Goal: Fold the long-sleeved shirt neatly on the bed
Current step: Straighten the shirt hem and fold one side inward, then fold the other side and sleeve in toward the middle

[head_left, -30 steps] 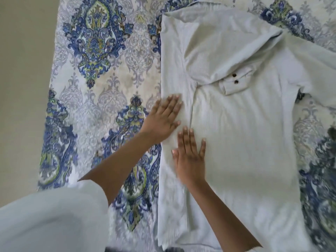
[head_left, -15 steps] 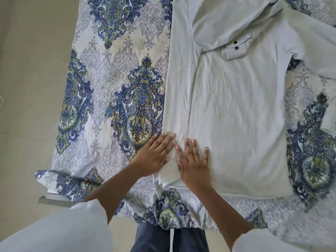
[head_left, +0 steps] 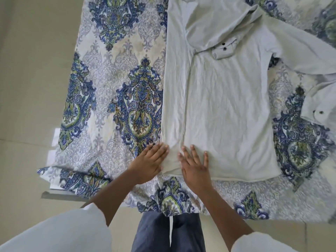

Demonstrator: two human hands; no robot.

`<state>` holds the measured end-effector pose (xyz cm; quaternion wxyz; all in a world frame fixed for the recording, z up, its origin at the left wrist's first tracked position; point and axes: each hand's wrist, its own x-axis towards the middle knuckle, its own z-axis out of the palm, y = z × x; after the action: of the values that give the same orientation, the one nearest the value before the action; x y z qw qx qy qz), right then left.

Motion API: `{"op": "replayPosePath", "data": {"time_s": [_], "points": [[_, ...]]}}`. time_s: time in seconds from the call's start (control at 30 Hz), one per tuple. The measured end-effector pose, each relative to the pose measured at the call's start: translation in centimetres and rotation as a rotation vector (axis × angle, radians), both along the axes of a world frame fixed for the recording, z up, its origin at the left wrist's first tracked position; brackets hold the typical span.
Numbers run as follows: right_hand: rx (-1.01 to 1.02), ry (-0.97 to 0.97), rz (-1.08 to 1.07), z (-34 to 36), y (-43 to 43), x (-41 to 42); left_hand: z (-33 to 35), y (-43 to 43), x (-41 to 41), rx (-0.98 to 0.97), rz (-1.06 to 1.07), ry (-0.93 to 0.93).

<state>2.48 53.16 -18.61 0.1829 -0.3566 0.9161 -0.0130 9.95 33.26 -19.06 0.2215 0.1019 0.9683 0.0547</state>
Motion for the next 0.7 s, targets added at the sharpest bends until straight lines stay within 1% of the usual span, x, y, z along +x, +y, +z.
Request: {"op": "replayPosePath", "data": {"time_s": [0.07, 0.13, 0.2, 0.27, 0.3, 0.37, 0.43, 0.5, 0.57, 0.63, 0.7], "points": [[-0.050, 0.024, -0.016, 1.0, -0.7, -0.6, 0.8, 0.1, -1.4, -0.016, 0.010, 0.051], [-0.082, 0.018, 0.011, 1.3, -1.7, -1.5, 0.9, 0.0, -3.1, -0.026, -0.011, 0.078], [-0.009, -0.043, 0.053, 1.2, -2.3, -1.7, 0.4, 0.0, -3.6, -0.014, -0.040, 0.052], [0.046, -0.093, 0.039, 1.3, -2.2, -1.4, -0.1, 0.0, -3.0, 0.003, -0.042, 0.006], [0.043, -0.113, 0.034, 1.5, -2.1, -1.5, 0.1, 0.1, -2.8, 0.007, -0.026, 0.002], [-0.023, -0.265, 0.002, 1.9, -1.9, -2.0, 1.6, 0.6, -3.2, 0.006, 0.007, -0.030], [-0.182, -0.451, -0.197, 2.4, -1.7, -3.0, 3.2, 1.0, -4.8, 0.078, 0.065, -0.069], [-0.362, -0.514, -0.452, 3.4, -2.0, -4.7, 4.2, 1.3, -6.9, 0.188, 0.190, -0.049], [-0.463, -0.606, -0.643, 4.3, -2.4, -6.6, 5.1, 1.6, -9.0, 0.317, 0.350, -0.009], [-0.555, -0.675, -0.807, 4.8, -2.4, -8.5, 5.9, 2.2, -11.2, 0.452, 0.535, -0.043], [-0.677, -0.722, -0.964, 5.3, -2.0, -10.4, 6.6, 3.2, -13.5, 0.540, 0.667, -0.080]]}}
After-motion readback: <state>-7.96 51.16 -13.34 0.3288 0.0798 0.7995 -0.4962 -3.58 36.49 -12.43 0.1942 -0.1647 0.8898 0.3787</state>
